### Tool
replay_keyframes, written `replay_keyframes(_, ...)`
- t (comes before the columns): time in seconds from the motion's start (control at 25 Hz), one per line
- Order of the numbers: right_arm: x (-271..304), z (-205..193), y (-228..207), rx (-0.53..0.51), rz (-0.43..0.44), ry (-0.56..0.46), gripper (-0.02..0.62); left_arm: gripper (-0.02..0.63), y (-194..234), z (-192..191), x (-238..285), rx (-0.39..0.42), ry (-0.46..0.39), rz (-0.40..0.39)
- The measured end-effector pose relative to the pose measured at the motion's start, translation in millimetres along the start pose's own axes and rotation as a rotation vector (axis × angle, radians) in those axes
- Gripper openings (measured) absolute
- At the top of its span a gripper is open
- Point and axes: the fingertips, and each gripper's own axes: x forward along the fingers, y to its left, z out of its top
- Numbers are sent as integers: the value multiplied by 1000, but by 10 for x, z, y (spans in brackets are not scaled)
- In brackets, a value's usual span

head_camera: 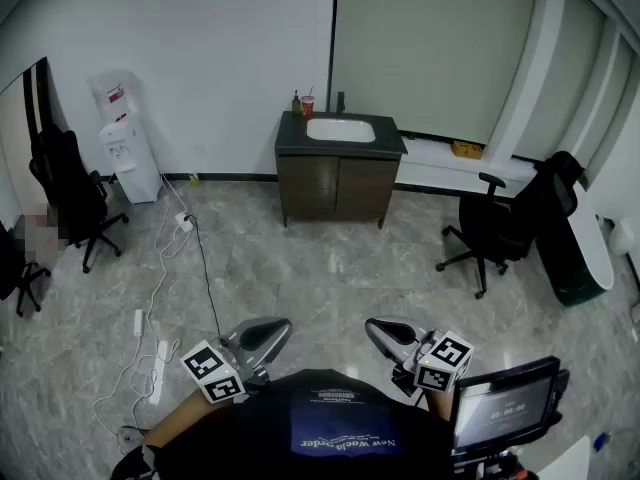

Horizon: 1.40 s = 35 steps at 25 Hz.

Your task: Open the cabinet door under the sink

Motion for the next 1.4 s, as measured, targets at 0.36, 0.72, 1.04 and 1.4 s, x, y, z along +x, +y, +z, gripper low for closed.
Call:
replay_keyframes(0.36,7,-5,-14,6,2,2,-2,2,-11,-11,12,6,5,-2)
replay_keyframes(0.72,110,44,-38,56,13,-15,0,1,59,8,-38,-6,6,1)
replay_keyframes(1.04,404,119,65,48,24,-15,0,1,303,152,-325,-7,-8,28)
replay_keyframes(1.4,748,96,210,47,-33,-16,0,0,673,259,-833,-18,-3,38)
